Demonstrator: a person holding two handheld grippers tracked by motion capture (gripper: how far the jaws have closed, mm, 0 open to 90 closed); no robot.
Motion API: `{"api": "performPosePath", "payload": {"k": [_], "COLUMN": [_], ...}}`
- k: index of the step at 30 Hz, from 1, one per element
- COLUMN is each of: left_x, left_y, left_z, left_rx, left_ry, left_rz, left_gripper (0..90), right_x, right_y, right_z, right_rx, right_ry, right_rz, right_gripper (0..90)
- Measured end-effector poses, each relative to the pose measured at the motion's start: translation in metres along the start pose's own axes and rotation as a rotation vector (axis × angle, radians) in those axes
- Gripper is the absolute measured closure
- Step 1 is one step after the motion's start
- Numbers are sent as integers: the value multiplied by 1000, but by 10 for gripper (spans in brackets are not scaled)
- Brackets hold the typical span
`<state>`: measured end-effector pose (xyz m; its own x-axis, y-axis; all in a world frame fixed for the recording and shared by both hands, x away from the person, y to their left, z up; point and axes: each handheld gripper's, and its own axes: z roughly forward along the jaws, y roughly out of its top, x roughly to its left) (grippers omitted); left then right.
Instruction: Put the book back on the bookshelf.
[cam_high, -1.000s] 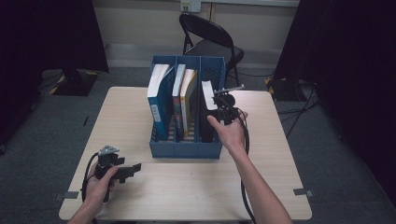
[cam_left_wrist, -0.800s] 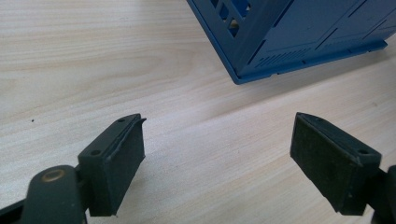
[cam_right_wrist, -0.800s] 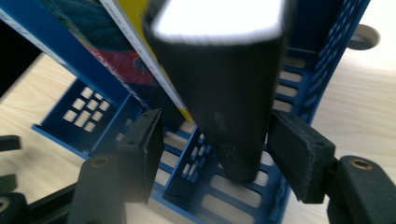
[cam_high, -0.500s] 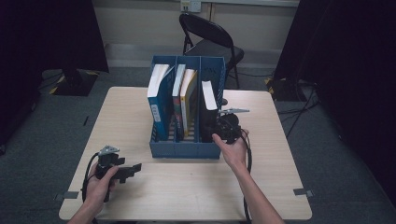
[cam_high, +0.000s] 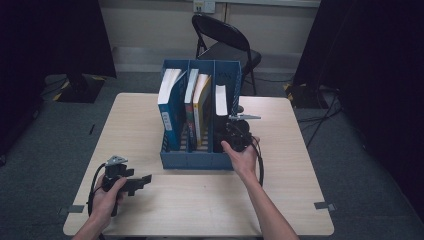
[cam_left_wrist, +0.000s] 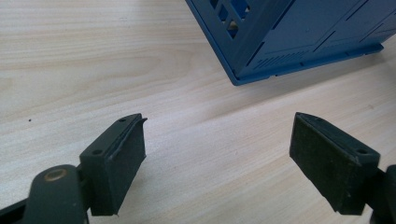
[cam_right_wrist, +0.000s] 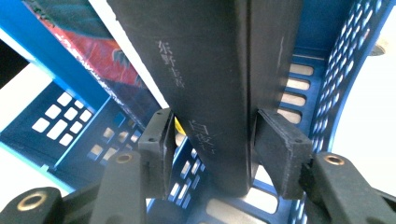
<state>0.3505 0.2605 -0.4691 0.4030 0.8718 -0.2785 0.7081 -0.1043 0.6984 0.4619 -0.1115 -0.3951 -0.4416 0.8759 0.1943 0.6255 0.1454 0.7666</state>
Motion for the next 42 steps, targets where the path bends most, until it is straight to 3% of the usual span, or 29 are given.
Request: {"api": "performPosePath", "payload": {"k": [20,25,32,42], "left_x": [2,0,4,2], "left_y": [1,2,1,1], "left_z": [1,3,2,-1], "left_rx": [-7,1,-4,-11], "left_ry": [10,6,11,26], "left_rz": [-9,12,-3,30], "left_gripper": [180,179,180,179], "right_x": [-13,-14,-19,-21], "right_y": [19,23,27,26], "right_z": [19,24,28,31], "right_rx": [-4,3,-4,-27], "right_ry": [19,10,16,22], "right_rz": [-33,-43,-47,-40], "right_gripper": [483,482,482,476]}}
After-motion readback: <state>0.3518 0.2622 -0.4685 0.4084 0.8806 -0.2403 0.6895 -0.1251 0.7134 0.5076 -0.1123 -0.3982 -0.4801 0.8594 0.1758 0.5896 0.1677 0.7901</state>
